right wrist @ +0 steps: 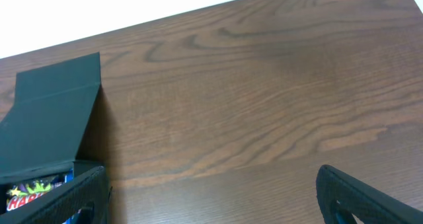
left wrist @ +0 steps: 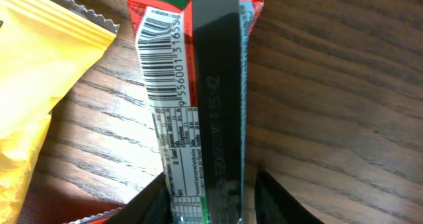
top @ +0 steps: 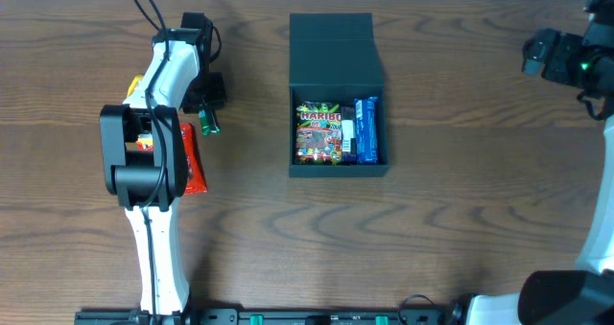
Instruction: Pack container
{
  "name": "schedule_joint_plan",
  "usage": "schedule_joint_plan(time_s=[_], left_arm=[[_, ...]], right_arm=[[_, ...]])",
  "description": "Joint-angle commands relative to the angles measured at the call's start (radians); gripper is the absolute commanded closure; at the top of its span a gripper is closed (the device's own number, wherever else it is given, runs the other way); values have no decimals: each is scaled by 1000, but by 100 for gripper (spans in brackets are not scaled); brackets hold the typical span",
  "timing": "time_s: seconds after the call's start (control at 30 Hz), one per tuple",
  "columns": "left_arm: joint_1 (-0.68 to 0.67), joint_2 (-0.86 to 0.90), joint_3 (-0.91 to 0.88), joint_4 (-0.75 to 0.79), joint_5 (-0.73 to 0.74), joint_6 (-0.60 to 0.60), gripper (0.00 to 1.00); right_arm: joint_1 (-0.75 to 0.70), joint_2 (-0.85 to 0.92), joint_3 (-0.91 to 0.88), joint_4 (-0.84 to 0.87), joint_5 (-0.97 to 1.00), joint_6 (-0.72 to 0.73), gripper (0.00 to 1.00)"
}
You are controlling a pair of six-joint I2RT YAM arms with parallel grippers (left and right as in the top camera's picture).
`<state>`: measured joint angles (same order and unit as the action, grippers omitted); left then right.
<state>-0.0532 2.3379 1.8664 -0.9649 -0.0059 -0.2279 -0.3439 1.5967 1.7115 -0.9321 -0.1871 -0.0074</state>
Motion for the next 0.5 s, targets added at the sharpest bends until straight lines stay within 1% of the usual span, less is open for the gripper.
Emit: schedule_joint_plan(time_s=[0.0, 0.07, 0.27, 0.47], left_arm=[[4, 11, -13, -3, 0, 7, 62], [1, 11, -13, -6, 4, 3, 63], [-15, 8, -11, -14, 7, 3, 71], [-43, -10, 13, -26, 27, -2, 75]], right_arm=[[-8, 1, -6, -4, -5, 15, 1], [-8, 1, -6, -4, -5, 15, 1], [-8, 1, -6, -4, -5, 15, 1], [-8, 1, -6, -3, -5, 14, 1]])
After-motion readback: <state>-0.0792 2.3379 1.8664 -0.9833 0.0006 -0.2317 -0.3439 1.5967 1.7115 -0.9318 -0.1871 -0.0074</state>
